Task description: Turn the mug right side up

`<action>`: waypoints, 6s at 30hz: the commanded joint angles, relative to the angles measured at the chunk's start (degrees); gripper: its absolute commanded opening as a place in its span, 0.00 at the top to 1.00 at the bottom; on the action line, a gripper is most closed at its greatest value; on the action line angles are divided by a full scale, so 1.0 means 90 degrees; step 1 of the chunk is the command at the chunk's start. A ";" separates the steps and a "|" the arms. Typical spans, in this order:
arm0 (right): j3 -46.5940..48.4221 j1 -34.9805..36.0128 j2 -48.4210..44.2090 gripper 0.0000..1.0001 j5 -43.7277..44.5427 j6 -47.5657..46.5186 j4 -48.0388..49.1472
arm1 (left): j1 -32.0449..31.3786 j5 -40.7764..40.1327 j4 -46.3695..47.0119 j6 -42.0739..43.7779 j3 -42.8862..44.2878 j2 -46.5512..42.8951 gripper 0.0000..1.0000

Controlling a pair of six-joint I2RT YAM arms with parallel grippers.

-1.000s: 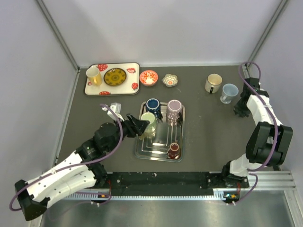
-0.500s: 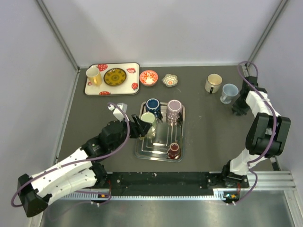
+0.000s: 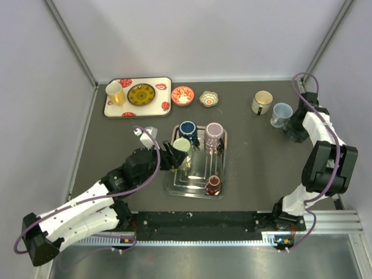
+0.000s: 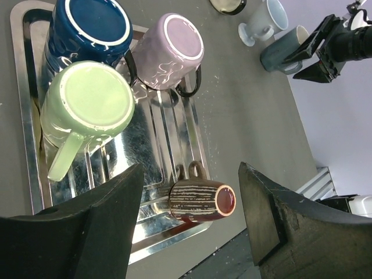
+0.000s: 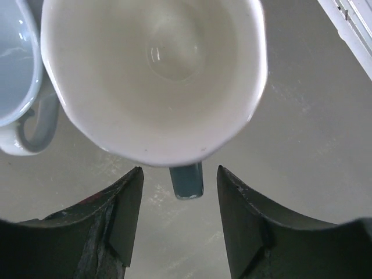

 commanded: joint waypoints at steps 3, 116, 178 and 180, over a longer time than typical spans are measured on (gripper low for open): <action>0.0163 0.0207 -0.0921 0.44 -0.0026 0.0174 -0.0135 | 0.0016 -0.0089 0.0046 0.0052 0.0028 -0.0132 0.28; -0.3226 0.5530 -0.6713 0.39 -0.4976 0.1639 0.3613 | 0.1695 0.4617 0.2455 0.0231 0.1279 0.0210 1.00; -0.2826 0.5540 -0.4780 1.00 -0.6120 0.3300 0.7414 | -0.0121 0.4501 0.4978 -0.0416 0.0976 0.1265 1.00; -0.2836 0.5531 -0.4848 1.00 -0.6023 0.3125 0.7209 | -0.0111 0.4442 0.4919 -0.0338 0.0937 0.1216 0.96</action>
